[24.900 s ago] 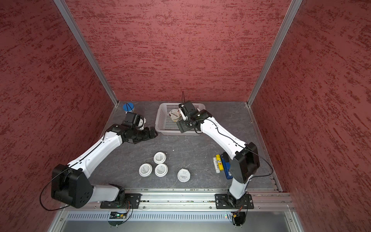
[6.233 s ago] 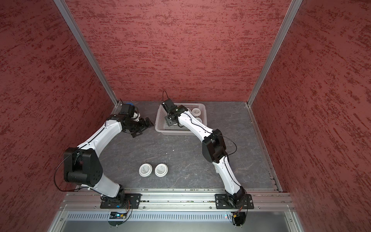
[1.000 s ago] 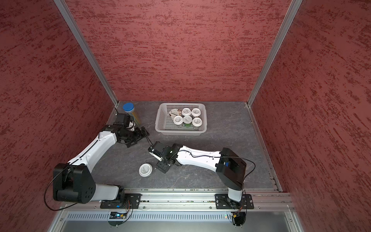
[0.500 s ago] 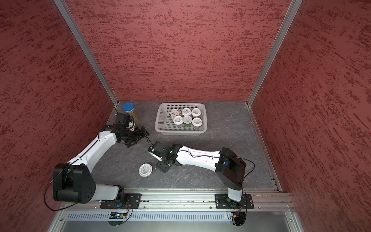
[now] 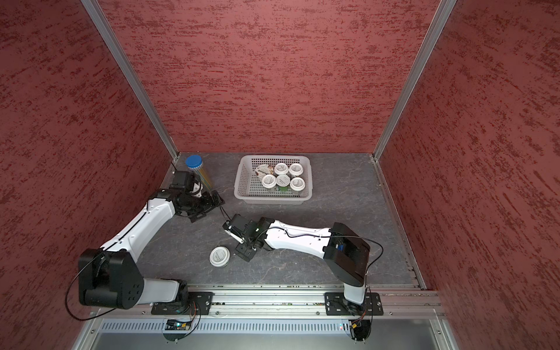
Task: Put the yogurt in the basket
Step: Pick up the yogurt from the center of the board.
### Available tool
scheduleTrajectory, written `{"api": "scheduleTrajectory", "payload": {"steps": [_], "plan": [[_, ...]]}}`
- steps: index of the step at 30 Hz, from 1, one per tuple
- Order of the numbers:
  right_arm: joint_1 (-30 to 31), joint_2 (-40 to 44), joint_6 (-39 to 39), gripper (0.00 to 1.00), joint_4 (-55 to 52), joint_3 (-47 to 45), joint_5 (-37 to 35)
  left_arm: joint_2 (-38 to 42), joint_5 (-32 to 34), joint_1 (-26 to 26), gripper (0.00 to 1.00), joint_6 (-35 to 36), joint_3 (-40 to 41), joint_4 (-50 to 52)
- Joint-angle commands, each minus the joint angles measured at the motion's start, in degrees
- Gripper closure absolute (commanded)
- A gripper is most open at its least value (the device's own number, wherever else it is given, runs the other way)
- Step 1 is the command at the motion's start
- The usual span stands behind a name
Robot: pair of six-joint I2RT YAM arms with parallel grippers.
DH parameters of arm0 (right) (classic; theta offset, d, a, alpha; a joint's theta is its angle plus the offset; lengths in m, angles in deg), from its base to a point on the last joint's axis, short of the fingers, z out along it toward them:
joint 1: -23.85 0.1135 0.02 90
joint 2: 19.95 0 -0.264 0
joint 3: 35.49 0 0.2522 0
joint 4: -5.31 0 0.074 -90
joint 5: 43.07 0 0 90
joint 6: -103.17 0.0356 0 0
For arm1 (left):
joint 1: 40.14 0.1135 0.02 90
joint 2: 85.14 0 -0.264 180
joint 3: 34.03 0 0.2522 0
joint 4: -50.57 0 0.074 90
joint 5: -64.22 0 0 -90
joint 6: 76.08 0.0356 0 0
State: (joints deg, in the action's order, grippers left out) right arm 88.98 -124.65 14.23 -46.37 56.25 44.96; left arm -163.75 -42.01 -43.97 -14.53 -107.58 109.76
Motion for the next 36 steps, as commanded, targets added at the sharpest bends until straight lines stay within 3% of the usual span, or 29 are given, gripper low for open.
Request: {"api": "scheduleTrajectory", "payload": {"steps": [1,22,25,28,36], "plan": [[-0.1,-1.1,0.1,0.27,0.6,0.5,-1.9,0.8,-0.1,0.4,0.0,1.0,0.6,0.3],[-2.7,3.1,3.3,0.3,1.3,2.0,-5.3,1.5,-0.6,1.2,0.0,1.9,-0.8,1.5],[-4.1,3.7,3.4,0.3,0.6,4.0,-5.8,1.7,0.1,1.2,0.0,2.3,-1.1,1.7],[-5.9,3.8,3.4,0.3,-0.5,7.3,-6.5,1.7,5.1,-0.9,0.0,3.8,-2.5,1.5],[-11.6,0.4,0.7,0.29,-3.7,19.7,-8.5,-1.5,6.9,-1.6,0.0,3.7,-7.9,2.5]]}}
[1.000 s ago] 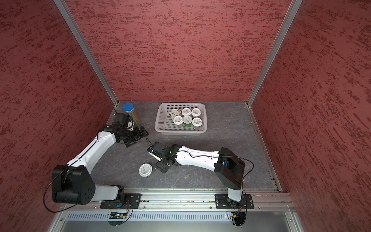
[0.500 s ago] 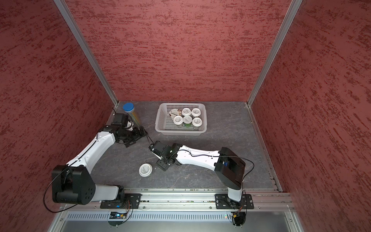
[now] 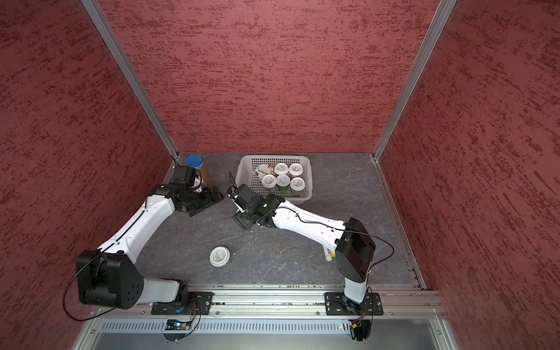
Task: Put the yogurt in the basket
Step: Pick up the yogurt from the center of the board, then place the yogurt in the basket.
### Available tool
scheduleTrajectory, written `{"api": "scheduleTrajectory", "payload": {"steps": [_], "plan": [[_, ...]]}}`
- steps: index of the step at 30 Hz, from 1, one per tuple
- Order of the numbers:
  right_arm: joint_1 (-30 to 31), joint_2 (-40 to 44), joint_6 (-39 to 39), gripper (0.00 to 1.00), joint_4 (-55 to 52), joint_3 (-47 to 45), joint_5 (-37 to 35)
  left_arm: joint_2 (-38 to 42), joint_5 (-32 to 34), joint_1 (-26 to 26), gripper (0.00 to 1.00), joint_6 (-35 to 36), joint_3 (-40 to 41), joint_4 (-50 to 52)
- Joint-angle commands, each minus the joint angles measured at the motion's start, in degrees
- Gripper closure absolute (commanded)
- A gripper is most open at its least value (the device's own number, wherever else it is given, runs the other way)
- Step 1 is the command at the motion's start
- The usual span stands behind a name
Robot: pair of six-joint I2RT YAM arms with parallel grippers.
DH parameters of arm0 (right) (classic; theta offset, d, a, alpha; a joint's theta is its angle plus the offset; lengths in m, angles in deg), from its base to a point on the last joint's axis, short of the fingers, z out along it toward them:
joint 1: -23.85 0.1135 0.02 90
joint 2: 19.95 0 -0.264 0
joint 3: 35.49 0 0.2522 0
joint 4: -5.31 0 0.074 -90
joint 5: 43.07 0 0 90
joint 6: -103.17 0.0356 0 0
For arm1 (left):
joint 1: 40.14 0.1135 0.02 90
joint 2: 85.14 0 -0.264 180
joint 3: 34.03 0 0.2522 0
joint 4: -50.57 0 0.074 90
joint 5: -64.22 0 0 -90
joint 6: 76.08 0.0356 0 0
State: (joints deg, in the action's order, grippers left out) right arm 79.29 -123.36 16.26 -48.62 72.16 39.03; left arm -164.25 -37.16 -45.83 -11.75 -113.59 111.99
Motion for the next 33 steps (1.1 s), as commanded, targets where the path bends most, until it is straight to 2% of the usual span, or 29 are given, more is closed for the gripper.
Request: {"api": "scheduleTrajectory", "payload": {"steps": [1,11,14,33], "plan": [[-2.9,-1.7,-1.7,0.29,-1.1,5.4,-2.5,-1.4,2.3,0.4,0.0,0.5,-2.3,0.3],[-9.7,-18.2,-4.6,0.29,-0.3,28.2,-1.8,-5.0,-1.9,1.2,0.0,-0.3,-4.7,-0.3],[-11.4,-22.7,-4.9,0.29,0.6,32.0,-1.6,-5.4,-2.6,1.3,0.01,-0.1,-4.6,-0.3],[-14.5,-37.7,-5.3,0.27,8.3,39.0,-1.4,-7.3,-4.9,1.7,0.0,0.0,-1.2,-1.3]]}}
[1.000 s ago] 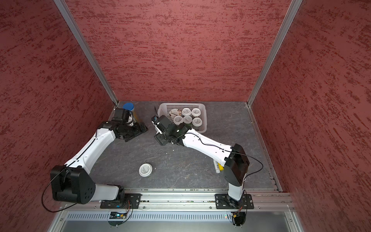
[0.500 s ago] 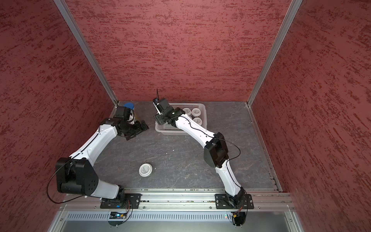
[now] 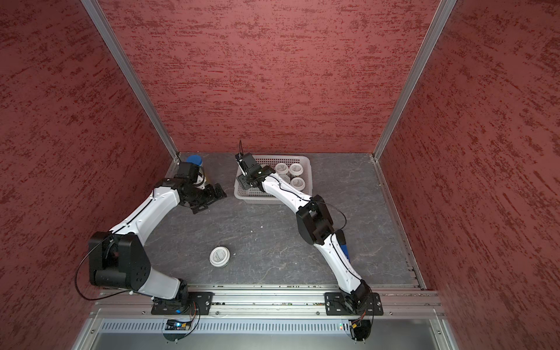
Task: Put the yogurt in the basket
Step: Place the yogurt in the basket.
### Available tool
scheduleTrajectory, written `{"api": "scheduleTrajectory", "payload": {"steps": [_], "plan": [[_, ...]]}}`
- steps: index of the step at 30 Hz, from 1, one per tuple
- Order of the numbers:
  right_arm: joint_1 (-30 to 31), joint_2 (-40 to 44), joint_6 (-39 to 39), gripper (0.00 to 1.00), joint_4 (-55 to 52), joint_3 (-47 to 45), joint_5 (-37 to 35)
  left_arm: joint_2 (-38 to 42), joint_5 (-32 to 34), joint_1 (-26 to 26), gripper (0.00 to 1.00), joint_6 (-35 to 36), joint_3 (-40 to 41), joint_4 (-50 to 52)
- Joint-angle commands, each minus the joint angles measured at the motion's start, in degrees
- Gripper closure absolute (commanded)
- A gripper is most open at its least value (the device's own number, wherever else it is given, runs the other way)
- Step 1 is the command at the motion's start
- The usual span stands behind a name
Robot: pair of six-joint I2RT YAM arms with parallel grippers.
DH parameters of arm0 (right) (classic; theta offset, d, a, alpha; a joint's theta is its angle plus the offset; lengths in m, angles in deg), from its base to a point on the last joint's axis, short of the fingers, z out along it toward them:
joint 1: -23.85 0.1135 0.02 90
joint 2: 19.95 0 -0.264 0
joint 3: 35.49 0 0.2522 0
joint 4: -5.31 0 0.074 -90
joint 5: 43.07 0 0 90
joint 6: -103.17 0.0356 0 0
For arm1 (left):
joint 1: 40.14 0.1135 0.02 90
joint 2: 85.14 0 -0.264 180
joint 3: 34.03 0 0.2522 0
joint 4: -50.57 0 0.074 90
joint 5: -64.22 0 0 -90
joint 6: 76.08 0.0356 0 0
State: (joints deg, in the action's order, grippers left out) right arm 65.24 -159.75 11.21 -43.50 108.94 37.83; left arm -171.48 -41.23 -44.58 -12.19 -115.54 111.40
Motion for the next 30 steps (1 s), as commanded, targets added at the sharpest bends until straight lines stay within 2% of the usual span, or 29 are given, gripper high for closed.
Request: {"api": "scheduleTrajectory", "payload": {"steps": [1,20,30], "plan": [[-0.4,-2.0,-0.3,0.27,3.1,2.8,-0.3,0.0,-0.9,0.4,0.0,0.4,0.9,-0.7],[-1.4,-5.9,-0.8,0.26,2.9,4.6,-0.5,0.2,-1.9,0.7,0.0,0.3,1.8,-1.1],[-1.5,-4.8,-1.3,0.2,2.3,4.6,-0.5,-0.3,-2.4,1.0,0.0,0.2,1.7,-1.3]]}}
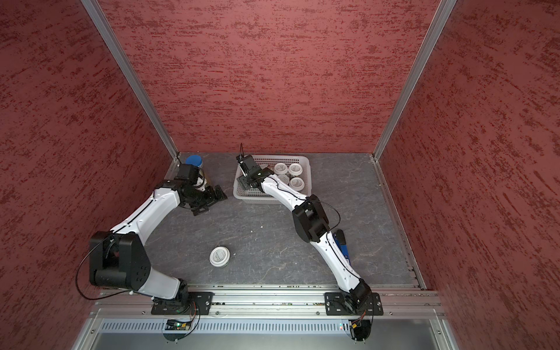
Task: Put the yogurt in the basket
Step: Place the yogurt in the basket.
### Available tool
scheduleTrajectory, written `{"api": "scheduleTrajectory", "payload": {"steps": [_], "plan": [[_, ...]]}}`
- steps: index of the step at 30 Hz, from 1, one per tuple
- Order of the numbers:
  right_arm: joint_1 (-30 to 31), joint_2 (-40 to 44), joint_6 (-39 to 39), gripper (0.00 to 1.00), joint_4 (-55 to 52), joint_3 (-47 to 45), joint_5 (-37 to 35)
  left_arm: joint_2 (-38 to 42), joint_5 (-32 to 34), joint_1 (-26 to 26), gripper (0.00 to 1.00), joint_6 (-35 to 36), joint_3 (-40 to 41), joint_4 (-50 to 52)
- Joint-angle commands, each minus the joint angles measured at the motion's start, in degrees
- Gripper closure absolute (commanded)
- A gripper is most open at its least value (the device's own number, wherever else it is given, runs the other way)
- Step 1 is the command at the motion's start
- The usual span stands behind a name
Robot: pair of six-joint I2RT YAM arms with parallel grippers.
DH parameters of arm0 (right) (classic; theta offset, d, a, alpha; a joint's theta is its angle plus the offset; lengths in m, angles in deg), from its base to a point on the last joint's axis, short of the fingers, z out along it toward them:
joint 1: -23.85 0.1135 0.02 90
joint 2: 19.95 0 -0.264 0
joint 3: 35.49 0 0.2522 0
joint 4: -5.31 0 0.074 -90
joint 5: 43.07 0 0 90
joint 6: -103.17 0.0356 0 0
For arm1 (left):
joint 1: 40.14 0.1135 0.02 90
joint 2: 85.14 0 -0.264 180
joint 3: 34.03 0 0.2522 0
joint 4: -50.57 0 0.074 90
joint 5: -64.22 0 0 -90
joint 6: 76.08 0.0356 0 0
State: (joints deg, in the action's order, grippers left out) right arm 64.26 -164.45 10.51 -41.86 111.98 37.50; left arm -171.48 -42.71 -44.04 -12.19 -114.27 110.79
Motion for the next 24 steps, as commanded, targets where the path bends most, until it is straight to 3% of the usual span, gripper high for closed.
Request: {"api": "scheduleTrajectory", "payload": {"steps": [1,19,24], "plan": [[-0.4,0.2,-0.7,0.19,0.6,1.5,0.0,-0.3,-0.9,0.4,0.0,0.2,0.5,-0.7],[-0.4,8.8,-0.6,0.12,-1.1,1.3,2.8,1.3,-2.4,0.8,0.0,-0.4,-0.1,-1.5],[0.2,14.8,-0.1,0.12,-1.9,-3.4,5.8,2.7,-3.8,1.2,0.0,-1.4,1.0,-2.2]]}}
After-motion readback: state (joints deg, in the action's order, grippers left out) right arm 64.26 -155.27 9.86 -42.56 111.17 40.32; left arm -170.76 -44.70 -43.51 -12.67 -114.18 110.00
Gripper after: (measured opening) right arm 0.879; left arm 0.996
